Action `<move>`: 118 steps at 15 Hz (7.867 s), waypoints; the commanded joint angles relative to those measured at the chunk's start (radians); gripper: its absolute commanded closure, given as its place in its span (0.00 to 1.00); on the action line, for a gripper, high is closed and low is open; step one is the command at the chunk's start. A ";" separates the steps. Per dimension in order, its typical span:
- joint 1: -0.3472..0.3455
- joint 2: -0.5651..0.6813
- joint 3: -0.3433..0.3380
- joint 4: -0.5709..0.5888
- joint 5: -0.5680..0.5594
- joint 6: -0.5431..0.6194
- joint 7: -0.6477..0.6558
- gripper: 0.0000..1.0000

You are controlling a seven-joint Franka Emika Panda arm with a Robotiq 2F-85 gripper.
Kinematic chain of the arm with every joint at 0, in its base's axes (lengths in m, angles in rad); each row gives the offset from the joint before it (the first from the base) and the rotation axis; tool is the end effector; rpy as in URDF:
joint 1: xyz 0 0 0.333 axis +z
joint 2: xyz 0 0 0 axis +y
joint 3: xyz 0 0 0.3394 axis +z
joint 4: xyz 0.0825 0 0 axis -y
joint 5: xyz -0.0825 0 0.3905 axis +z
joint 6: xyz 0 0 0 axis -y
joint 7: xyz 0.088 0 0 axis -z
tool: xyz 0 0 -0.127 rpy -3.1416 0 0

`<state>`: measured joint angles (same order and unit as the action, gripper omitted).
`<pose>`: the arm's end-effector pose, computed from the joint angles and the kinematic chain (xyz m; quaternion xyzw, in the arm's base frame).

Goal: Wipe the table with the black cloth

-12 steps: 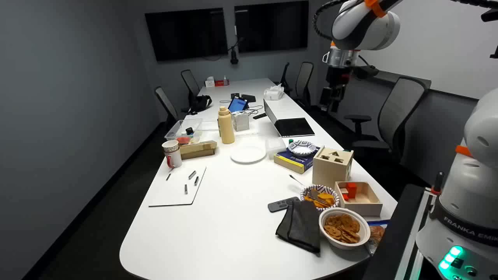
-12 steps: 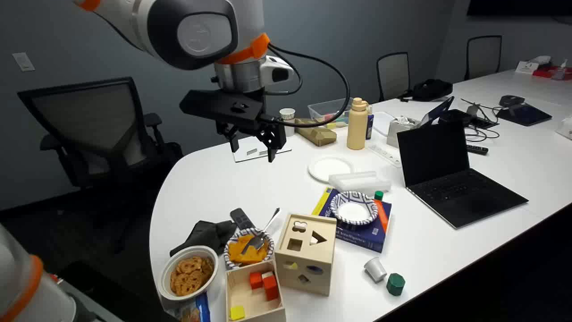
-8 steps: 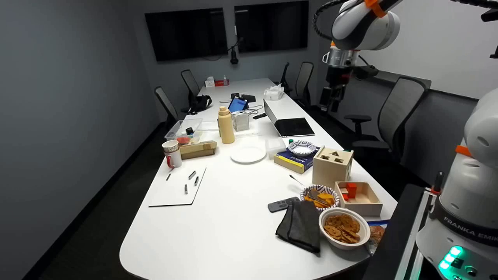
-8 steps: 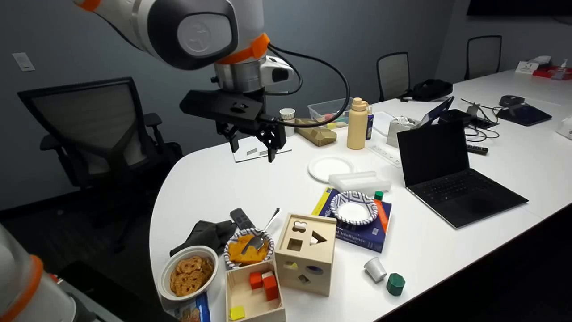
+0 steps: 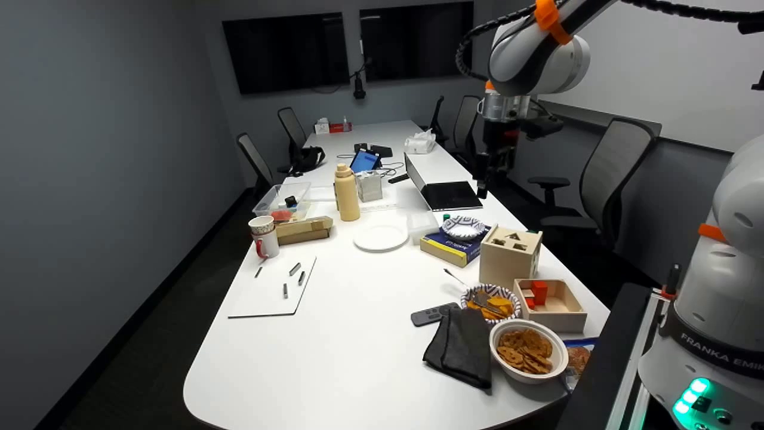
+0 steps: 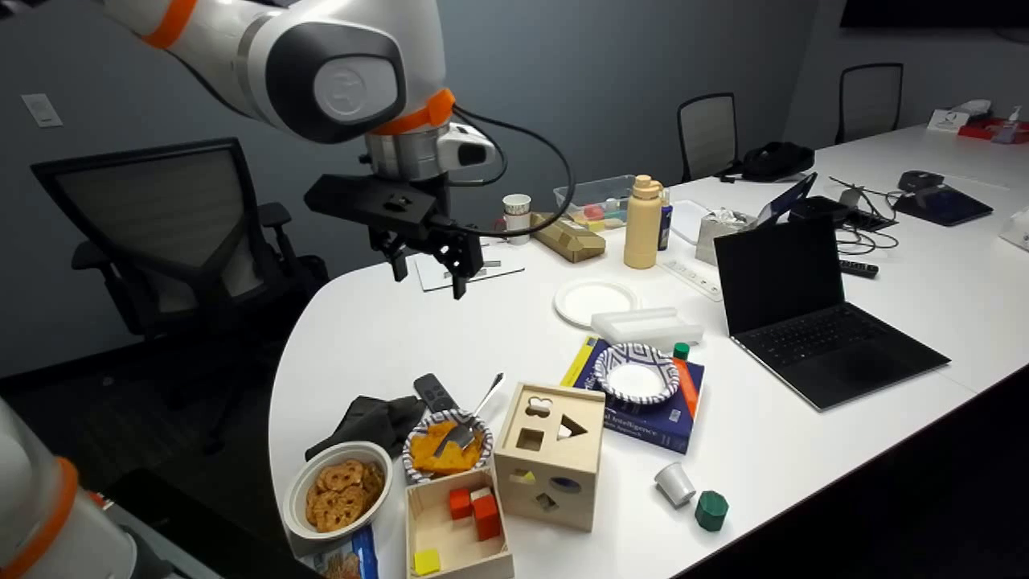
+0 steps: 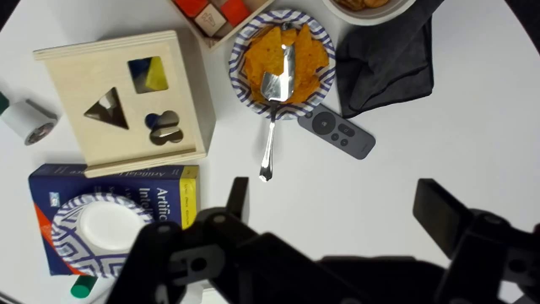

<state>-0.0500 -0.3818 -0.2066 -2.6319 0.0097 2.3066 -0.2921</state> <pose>0.3887 -0.0988 0.3727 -0.9986 -0.0209 -0.0346 0.0340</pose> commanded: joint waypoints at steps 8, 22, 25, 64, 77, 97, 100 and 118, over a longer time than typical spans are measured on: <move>0.107 0.321 0.422 -0.068 0.176 0.160 0.804 0.00; 0.230 0.699 0.243 0.067 0.054 0.305 1.196 0.00; 0.235 0.749 0.213 0.100 0.053 0.302 1.181 0.00; 0.368 0.773 -0.032 0.303 -0.189 0.538 1.295 0.99; 0.240 1.154 0.004 0.678 -0.083 0.332 1.171 0.99; 0.104 1.333 0.143 0.951 0.056 0.398 1.076 0.99; 0.043 1.361 0.256 0.983 0.131 0.428 0.911 0.99; 0.115 1.295 0.098 0.908 0.234 -0.101 0.930 0.99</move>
<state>0.0203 0.9044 -0.0375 -1.6810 0.2682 2.2307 0.5442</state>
